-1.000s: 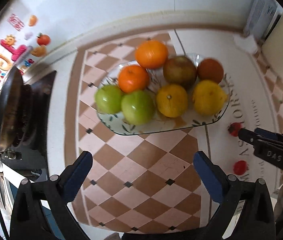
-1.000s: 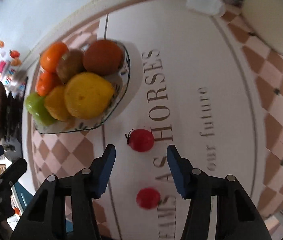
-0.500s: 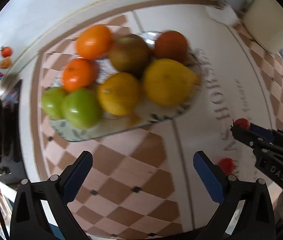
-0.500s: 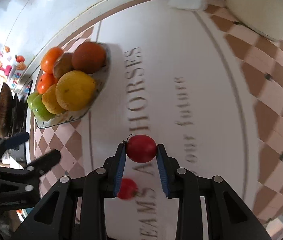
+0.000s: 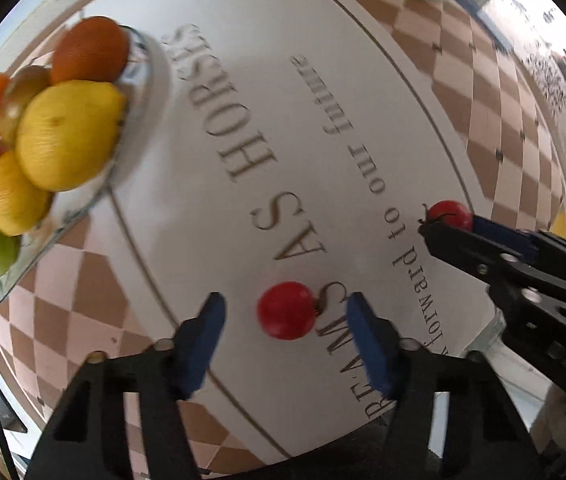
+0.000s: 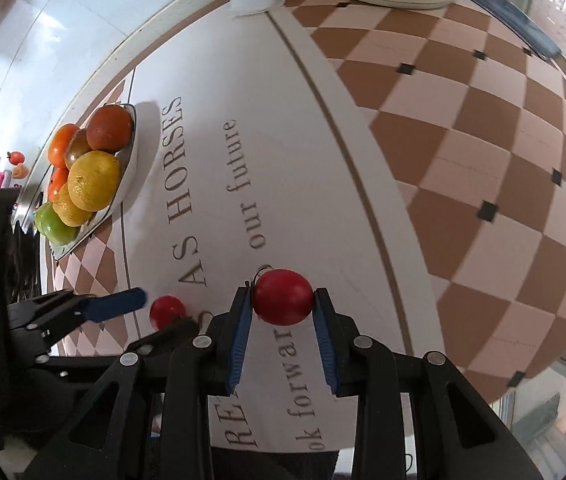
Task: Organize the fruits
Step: 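Grasp a red tomato with the left tool while the right tool grasps the other tomato, then place the tomato on the plate with the left tool while the right tool places its tomato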
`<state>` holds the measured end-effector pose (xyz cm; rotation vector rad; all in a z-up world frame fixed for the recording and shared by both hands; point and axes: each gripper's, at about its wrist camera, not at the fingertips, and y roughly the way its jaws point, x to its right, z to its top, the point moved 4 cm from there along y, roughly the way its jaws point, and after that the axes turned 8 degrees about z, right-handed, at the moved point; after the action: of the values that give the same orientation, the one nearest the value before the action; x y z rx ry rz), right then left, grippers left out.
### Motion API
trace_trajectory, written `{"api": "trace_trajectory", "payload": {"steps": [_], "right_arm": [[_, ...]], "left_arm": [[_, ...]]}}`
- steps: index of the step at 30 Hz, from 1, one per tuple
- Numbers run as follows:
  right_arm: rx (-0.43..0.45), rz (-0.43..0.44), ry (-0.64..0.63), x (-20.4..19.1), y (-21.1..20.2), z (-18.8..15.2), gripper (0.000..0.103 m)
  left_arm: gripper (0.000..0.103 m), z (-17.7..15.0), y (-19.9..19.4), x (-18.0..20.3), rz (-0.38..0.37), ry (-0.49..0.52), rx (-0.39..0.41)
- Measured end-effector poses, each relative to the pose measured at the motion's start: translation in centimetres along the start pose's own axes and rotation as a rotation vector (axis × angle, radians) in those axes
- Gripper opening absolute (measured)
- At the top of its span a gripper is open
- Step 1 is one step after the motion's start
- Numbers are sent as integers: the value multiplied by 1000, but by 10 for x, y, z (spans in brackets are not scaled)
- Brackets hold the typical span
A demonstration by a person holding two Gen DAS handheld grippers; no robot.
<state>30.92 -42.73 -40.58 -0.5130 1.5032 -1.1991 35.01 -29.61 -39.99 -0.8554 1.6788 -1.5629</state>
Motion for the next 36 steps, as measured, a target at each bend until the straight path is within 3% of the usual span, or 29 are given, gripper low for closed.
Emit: {"api": "trace_trajectory", "payload": {"steps": [4,8,13,16,22,26,30,36], "right_arm": [[17,-2,3,0,-9,-3,34],[37,3,-7,-7,-18,0,34],[57,23,-62,-30,-31,6,34],[59,55,-115,-55,-33,10,34],[16,159,-262,-140,-3,19,34],[-35,219,-333,-196,35,24,34],[-88,239,-368,-236,76,29,34],[-146,211,-383,-259,116,33,34]], "left_arm": [[31,2,5,9,22,22,12],[30,3,4,11,15,19,21],[30,-3,-17,-10,-20,-62,55],[30,-5,-42,-44,-52,-160,85],[30,-26,-92,-153,-81,-435,165],[30,-40,-90,-220,-78,-600,169],[30,-49,-74,-273,-128,-733,139],[30,-45,-39,-304,-227,-824,58]]}}
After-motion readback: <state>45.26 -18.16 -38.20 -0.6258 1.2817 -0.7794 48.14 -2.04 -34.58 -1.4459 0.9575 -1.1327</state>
